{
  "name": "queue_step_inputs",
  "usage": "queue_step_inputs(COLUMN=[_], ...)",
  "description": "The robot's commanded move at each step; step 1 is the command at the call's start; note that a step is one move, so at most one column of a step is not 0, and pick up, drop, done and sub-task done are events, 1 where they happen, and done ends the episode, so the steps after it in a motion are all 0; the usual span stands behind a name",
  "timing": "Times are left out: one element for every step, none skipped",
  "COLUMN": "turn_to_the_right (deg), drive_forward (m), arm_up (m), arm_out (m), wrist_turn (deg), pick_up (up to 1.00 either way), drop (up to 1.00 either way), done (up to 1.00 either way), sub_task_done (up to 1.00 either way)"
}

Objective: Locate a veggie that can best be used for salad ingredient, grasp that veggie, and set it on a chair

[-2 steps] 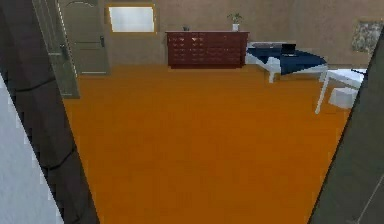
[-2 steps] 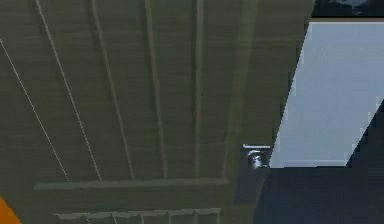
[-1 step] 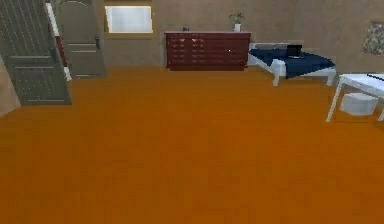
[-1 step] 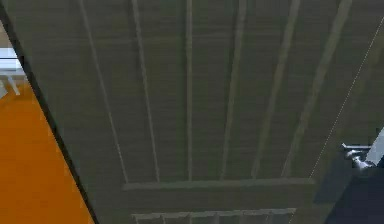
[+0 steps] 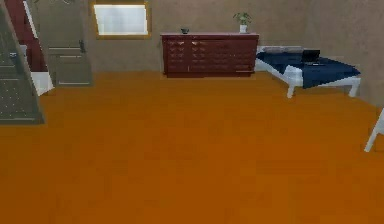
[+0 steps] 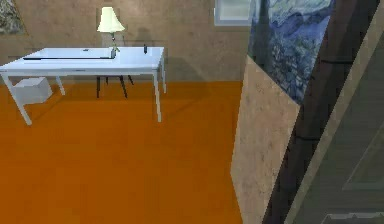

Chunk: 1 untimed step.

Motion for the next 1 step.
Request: queue_step_inputs(turn_to_the_right=[-30.0], drive_forward=[0.0], arm_up=[0.0], arm_out=[0.0], wrist_turn=[0.0], pick_up=[0.0], drop=[0.0], done=[0.0], sub_task_done=[0.0])
